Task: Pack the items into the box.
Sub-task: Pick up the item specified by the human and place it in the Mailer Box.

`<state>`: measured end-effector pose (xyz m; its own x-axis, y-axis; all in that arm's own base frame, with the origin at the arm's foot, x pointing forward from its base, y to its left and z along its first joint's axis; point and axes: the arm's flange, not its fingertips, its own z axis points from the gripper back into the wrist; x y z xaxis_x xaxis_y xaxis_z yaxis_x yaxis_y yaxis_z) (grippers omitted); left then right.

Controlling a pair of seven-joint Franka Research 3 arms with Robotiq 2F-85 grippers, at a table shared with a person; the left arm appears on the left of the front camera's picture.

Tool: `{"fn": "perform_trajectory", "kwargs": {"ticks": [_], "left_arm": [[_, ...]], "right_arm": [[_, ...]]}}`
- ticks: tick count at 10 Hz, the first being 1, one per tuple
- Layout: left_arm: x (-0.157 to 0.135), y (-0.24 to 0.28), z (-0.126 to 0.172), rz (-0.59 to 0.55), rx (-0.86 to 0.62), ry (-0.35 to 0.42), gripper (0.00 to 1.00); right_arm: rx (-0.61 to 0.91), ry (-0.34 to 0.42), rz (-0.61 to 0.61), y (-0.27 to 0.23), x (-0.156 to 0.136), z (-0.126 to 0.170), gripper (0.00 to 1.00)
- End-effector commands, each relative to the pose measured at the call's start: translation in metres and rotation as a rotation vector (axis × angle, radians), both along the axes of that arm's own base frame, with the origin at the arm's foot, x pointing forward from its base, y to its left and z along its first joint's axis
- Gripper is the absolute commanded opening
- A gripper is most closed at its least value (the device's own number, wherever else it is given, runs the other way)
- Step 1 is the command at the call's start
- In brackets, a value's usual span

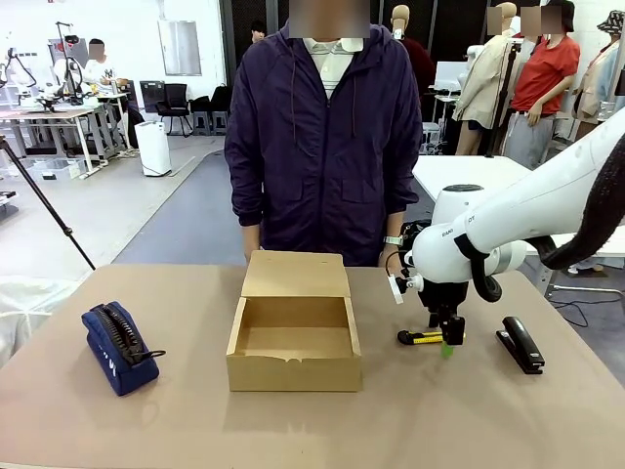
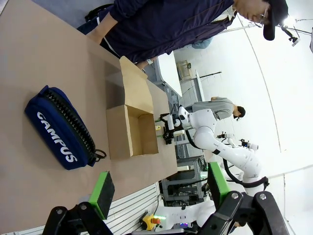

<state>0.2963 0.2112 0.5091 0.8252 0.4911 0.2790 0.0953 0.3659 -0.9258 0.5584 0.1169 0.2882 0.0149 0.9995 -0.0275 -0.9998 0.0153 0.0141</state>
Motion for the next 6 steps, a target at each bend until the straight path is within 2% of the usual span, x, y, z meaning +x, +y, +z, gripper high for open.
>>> {"fn": "perform_trajectory", "kwargs": {"ticks": [1, 6], "left_arm": [[0.0005, -0.0002, 0.0028, 0.002, -0.019, -0.015, 1.00], [0.0005, -0.0002, 0.0028, 0.002, -0.019, -0.015, 1.00]], "right_arm": [[0.001, 0.011, -0.009, 0.0028, 0.0071, 0.0022, 0.00], [0.010, 0.039, -0.005, 0.0025, 0.0079, 0.0032, 0.00]]}}
